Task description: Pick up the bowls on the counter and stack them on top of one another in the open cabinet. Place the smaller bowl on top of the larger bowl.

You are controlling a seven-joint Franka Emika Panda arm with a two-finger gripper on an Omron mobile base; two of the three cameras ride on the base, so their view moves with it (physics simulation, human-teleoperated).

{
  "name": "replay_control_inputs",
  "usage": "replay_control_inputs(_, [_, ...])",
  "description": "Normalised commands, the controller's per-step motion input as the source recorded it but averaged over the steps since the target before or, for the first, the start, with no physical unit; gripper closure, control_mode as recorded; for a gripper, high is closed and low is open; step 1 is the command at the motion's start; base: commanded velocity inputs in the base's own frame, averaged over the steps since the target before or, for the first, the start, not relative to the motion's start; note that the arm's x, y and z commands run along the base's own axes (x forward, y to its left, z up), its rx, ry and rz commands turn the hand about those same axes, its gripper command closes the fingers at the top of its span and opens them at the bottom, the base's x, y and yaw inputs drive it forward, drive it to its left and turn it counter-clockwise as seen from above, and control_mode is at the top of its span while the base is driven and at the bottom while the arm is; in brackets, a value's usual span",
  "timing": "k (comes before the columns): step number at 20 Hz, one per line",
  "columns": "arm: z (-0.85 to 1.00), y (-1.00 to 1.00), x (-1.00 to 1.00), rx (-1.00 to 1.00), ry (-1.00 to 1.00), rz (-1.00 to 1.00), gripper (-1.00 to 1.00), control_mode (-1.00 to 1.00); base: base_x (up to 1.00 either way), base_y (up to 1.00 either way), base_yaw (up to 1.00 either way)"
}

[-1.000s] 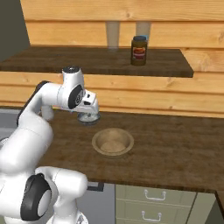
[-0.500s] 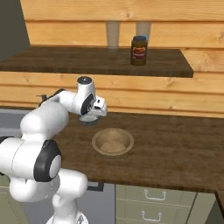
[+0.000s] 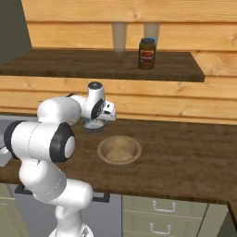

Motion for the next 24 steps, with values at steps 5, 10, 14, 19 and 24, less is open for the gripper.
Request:
replay_control_inputs(5, [-0.46,0.00,0.46,0.00,0.00,0.00,-1.00,-1.00,0.00,0.00,0.00])
replay_control_inputs(10, [-0.42,0.00,0.53,0.00,0.00,0.00,-1.00,-1.00,0.00,0.00,0.00])
replay_control_inputs(14, [-0.40,0.00,0.46,0.00,0.00,0.00,-1.00,-1.00,0.00,0.00,0.00])
replay_control_inputs(19, [-0.39,0.00,0.31,0.00,0.00,0.00,-1.00,-1.00,0.00,0.00,0.00])
replay_control_inputs(24, [-0.35,0.00,0.38,0.00,0.00,0.00,-1.00,-1.00,0.00,0.00,0.00])
